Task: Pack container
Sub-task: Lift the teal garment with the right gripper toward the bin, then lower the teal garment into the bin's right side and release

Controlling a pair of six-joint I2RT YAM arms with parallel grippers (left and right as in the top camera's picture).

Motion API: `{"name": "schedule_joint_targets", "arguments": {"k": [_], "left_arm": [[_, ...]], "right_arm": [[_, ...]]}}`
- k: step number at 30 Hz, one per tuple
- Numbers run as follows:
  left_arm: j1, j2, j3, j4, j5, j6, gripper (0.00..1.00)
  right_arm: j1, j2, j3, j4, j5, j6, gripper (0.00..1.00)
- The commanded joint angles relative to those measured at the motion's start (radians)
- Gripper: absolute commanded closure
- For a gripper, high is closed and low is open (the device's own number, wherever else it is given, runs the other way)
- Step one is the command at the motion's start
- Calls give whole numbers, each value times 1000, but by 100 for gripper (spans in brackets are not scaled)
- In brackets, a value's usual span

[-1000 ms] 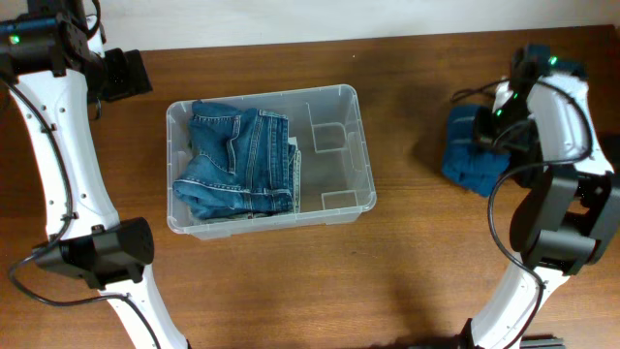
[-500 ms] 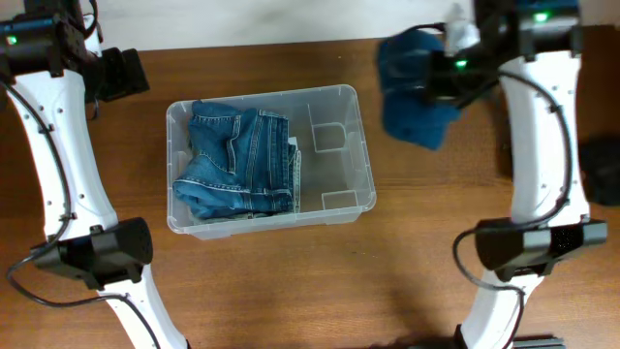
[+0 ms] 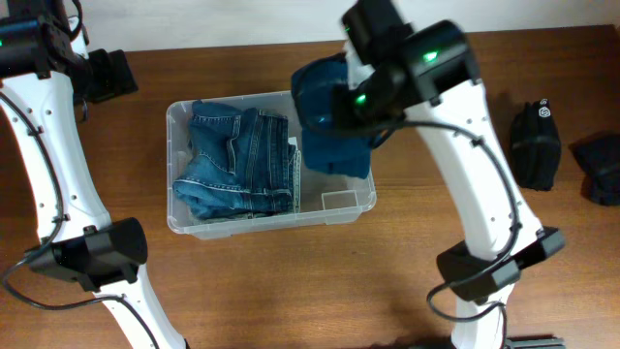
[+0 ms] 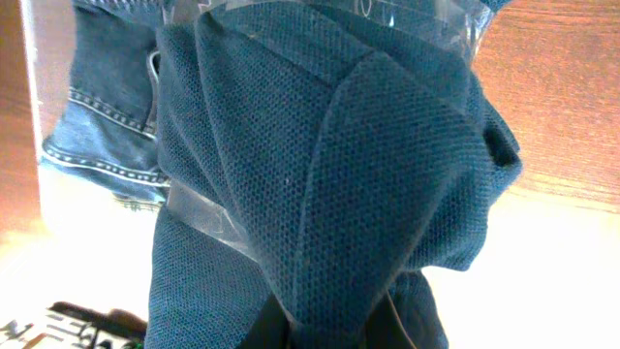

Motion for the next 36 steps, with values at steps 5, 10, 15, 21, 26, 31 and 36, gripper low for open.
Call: {"name": "schedule_joint_targets", "arguments": {"k": [5, 10, 15, 21, 26, 31, 36], "left_arm": [[2, -5, -3, 5, 8, -1, 1], [2, -5, -3, 5, 8, -1, 1], [2, -5, -3, 2, 8, -1, 1], [2, -5, -3, 2, 8, -1, 1], [2, -5, -3, 2, 8, -1, 1], [2, -5, -3, 1, 8, -1, 1], [2, -5, -3, 1, 8, -1, 1]], "right_arm": [[87, -34, -150, 12, 233, 161, 96], [87, -34, -313, 112, 224, 160, 96], [88, -34, -410, 187, 188, 151, 96], [119, -35, -403, 217, 184, 128, 96], [146, -34, -404, 264, 193, 127, 96], [141, -34, -404, 280, 208, 127, 96], [138, -34, -404, 280, 245, 126, 96]]}}
